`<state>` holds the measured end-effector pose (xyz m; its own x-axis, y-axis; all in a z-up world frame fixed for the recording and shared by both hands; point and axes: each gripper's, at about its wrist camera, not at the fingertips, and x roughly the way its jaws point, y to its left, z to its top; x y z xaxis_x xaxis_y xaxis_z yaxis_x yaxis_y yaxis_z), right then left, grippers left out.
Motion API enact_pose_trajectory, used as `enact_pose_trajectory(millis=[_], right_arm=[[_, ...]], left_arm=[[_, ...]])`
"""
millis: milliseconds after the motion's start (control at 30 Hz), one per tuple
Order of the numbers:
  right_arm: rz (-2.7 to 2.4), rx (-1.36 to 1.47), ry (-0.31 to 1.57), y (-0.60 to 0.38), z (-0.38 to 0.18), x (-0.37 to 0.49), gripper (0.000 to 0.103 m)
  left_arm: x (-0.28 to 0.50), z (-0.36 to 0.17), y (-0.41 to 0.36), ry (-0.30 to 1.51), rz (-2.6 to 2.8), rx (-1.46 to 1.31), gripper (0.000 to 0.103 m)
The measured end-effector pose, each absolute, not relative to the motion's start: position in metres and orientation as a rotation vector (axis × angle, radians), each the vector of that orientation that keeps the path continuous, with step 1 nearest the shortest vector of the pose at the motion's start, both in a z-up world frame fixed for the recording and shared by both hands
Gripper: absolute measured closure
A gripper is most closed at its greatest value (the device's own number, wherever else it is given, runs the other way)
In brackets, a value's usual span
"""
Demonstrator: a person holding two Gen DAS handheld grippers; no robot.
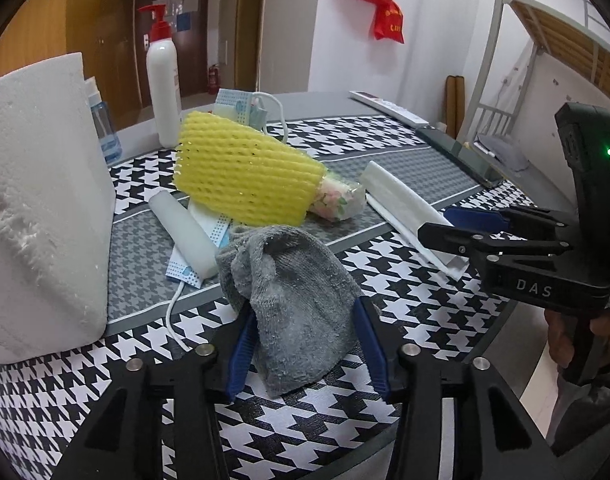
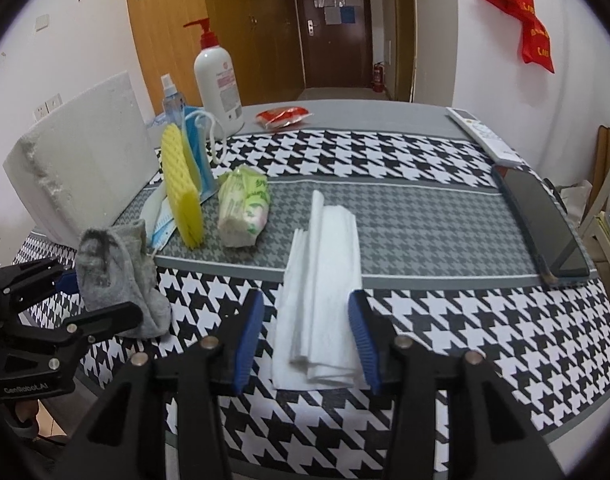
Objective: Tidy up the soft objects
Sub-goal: 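Close left gripper on the grey sock while right gripper closes on the white napkin, then lift the grey sock with left gripper while right gripper lifts the white napkin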
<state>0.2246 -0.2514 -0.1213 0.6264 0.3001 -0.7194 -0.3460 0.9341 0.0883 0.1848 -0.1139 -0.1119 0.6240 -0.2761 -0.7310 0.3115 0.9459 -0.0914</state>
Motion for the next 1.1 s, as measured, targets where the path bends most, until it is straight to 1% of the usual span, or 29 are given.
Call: enact_pose_trajectory(millis=[33,200,500,567,633,833,900,933,967,1000,1033,1067,1100], right_arm=[[0.367,-0.064,0.817,-0.251,-0.122,0.225,0.054],[0.354,-0.082,0.835,-0.249,-0.128,0.228,0.054],[0.323,-0.120,0.843,-0.246,-0.133,0.229,0.053],[0.319,-0.124,0.844,-0.245,-0.133,0.230,0.049],[0.304,-0.136,0.840,-0.244,-0.134,0.231,0.048],[0.280,-0.138,0.833,-0.242,-0.135,0.233,0.048],[0.272,-0.148,0.830,-0.241,-0.135,0.232,0.050],[0.263,-0.151,0.829,-0.240,-0.135,0.232,0.055],[0.258,-0.148,0.828,-0.241,-0.134,0.232,0.065],[0.248,-0.147,0.828,-0.241,-0.134,0.232,0.070],[0.243,-0.147,0.828,-0.242,-0.133,0.232,0.078],[0.239,-0.142,0.827,-0.244,-0.134,0.231,0.082],[0.236,-0.142,0.825,-0.245,-0.134,0.231,0.084]], left_arm=[[0.185,-0.112,-0.114,0.833,-0.337,0.046,0.069],[0.187,-0.118,-0.119,0.848,-0.315,0.090,0.093],[0.183,-0.113,-0.117,0.812,-0.373,0.068,0.095],[0.181,-0.110,-0.116,0.793,-0.387,0.059,0.095],[0.177,-0.107,-0.114,0.778,-0.397,0.057,0.095],[0.169,-0.099,-0.105,0.745,-0.405,0.036,0.095],[0.167,-0.096,-0.103,0.732,-0.404,0.036,0.095],[0.165,-0.095,-0.102,0.728,-0.405,0.036,0.095],[0.164,-0.094,-0.101,0.725,-0.404,0.036,0.095],[0.163,-0.093,-0.100,0.718,-0.402,0.036,0.095],[0.162,-0.092,-0.098,0.712,-0.401,0.034,0.095],[0.162,-0.090,-0.098,0.708,-0.401,0.034,0.095],[0.161,-0.089,-0.097,0.702,-0.400,0.033,0.095]])
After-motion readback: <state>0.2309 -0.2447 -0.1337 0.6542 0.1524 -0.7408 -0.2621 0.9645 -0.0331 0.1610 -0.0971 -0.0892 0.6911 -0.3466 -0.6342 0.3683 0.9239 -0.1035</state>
